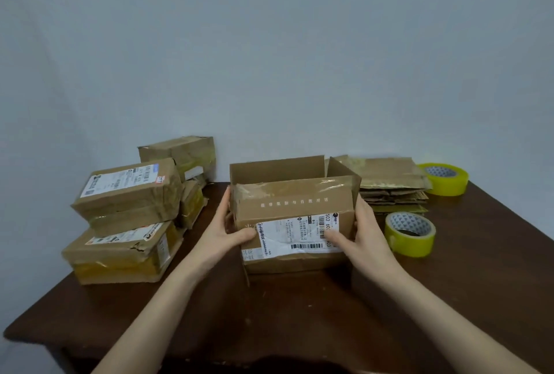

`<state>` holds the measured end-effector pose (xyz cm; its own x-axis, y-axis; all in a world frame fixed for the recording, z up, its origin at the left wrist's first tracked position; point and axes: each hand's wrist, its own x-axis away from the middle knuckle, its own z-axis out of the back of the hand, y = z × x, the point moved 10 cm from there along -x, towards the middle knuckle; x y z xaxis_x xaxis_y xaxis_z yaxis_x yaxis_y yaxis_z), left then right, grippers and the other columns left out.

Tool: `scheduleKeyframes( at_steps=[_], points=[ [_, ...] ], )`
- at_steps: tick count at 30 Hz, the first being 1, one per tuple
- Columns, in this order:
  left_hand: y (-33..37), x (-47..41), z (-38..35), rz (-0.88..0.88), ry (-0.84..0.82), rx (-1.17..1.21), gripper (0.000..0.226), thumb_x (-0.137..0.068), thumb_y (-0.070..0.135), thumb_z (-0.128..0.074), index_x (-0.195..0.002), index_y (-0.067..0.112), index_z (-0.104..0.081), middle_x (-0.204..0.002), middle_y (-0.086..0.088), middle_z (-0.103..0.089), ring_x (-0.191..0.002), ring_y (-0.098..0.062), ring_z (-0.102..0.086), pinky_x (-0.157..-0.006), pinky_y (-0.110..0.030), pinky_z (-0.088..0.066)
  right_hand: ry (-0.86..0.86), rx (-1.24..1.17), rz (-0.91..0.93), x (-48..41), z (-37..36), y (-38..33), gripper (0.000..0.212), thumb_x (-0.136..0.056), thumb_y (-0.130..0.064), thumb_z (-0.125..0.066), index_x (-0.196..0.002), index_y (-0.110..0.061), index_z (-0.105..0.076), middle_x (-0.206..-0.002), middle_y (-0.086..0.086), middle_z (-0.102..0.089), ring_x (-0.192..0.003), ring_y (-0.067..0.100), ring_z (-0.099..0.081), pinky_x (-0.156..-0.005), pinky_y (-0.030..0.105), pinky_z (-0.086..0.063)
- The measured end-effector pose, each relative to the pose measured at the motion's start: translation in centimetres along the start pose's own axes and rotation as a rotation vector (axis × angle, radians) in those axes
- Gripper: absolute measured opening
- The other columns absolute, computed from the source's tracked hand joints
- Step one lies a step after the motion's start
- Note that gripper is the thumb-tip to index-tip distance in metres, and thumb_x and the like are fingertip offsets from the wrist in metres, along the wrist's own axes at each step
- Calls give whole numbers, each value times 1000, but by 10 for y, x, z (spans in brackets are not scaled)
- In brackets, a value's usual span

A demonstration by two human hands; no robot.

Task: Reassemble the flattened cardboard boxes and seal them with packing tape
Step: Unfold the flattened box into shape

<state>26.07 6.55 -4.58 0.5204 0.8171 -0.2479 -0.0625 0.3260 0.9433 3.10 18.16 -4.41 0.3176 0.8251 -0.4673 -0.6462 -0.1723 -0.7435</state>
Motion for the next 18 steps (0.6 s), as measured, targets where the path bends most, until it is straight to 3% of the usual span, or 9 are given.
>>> scheduleKeyframes(
  at_steps=[3, 6, 9, 11, 14, 18],
  points=[
    [21, 0, 7, -121, 115, 28, 97, -55, 49, -80, -131, 66, -22, -140, 12, -45, -120, -2, -52, -86, -17, -51, -31, 66, 67, -2, -1, -15, 98, -80, -40, -73, -153, -31, -9, -157, -12, -12, -130, 0, -30, -104, 29, -37],
    [29, 3, 8, -155, 171, -61, 94, -60, 44, -80, -124, 73, -17, -136, 17, -47, -118, 2, -52, -94, -20, -48, -66, 110, 86, 0, -4, -15, 103, -80, -46, -70, -149, -45, 6, -158, -19, -2, -123, 7, -41, -95, 39, -50],
    [41, 6, 18, -234, 253, -281, 106, -67, 28, -85, -134, 65, -11, -139, 21, -36, -125, -2, -42, -100, -19, -38, -75, 139, 116, -3, -1, -13, 102, -75, -58, -67, -148, -51, 3, -158, -17, -8, -107, 11, -55, -85, 42, -54],
    [55, 2, 20, -305, 275, -481, 97, -66, 28, -85, -136, 54, -23, -137, 14, -33, -122, -3, -39, -101, -20, -36, -64, 93, 110, -9, 4, -14, 104, -67, -67, -65, -151, -43, -9, -153, -10, -22, -104, 8, -55, -84, 40, -54],
    [71, -3, 24, -360, 300, -626, 72, -59, 26, -89, -116, 41, -48, -122, 7, -35, -110, -7, -44, -96, -25, -42, -79, 76, 113, -18, 9, -16, 105, -63, -69, -65, -150, -43, -12, -149, -9, -31, -110, 9, -53, -88, 40, -52],
    [81, -10, 30, -383, 278, -650, 52, -62, 17, -87, -89, 38, -48, -111, 3, -37, -105, -9, -42, -80, -5, -38, -137, 190, 133, -21, 12, -19, 110, -68, -61, -73, -147, -54, 3, -152, -11, -25, -88, 8, -59, -75, 32, -53]
  ],
)
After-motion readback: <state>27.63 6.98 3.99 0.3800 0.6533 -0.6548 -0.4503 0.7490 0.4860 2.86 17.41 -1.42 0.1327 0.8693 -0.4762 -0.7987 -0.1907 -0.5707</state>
